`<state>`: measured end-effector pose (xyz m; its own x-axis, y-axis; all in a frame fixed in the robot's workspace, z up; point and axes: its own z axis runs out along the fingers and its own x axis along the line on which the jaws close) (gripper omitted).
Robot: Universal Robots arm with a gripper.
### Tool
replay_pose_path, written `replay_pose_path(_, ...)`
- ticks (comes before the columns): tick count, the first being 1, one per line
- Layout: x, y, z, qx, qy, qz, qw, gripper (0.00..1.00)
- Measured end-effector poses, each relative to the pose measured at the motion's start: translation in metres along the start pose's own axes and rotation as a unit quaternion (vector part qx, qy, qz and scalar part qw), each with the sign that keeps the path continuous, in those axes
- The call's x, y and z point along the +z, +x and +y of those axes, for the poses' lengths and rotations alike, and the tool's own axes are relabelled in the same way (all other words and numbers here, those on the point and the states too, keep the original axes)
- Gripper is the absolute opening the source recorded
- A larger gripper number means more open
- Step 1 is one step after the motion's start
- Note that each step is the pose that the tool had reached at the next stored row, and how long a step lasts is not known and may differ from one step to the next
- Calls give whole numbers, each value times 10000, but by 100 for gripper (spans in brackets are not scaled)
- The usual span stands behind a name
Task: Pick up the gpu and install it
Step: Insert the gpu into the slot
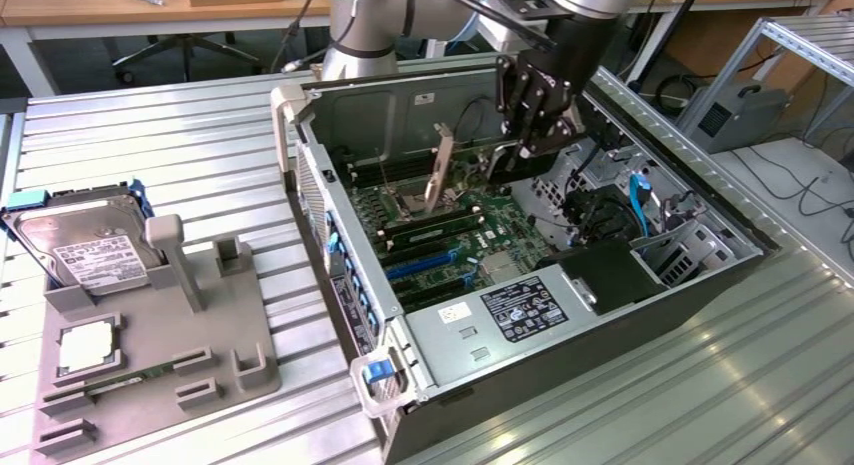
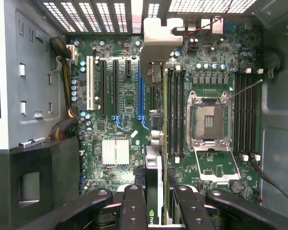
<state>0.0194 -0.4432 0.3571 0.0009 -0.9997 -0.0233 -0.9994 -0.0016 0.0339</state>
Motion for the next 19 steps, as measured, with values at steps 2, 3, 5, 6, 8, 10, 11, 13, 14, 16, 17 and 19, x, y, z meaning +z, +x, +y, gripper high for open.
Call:
replay_pose_path(2, 37, 1, 13, 0, 6, 0, 10000, 27)
replay_pose_path(3, 62, 2, 20, 0, 8, 1, 10000, 27)
replay_pose_path(5, 114, 3, 35, 0, 10, 0, 10000, 27)
replay_pose_path(6, 134, 3, 40, 0, 11, 0, 10000, 27)
replay_pose_path(8, 226, 5, 61, -1, 13, 2, 10000, 27)
replay_pose_path(10, 230, 5, 96, -1, 15, 0, 10000, 27)
replay_pose_path(11, 258, 5, 187, -1, 27, 1, 10000, 27)
replay_pose_path(13, 402, 9, 215, -2, 63, 1, 10000, 27)
replay_pose_path(14, 402, 9, 215, -2, 63, 1, 10000, 27)
replay_pose_path(16, 403, 9, 247, -1, 63, 1, 10000, 27)
replay_pose_path(17, 404, 9, 257, -2, 63, 1, 10000, 27)
replay_pose_path(19, 406, 9, 271, -2, 64, 1, 10000, 27)
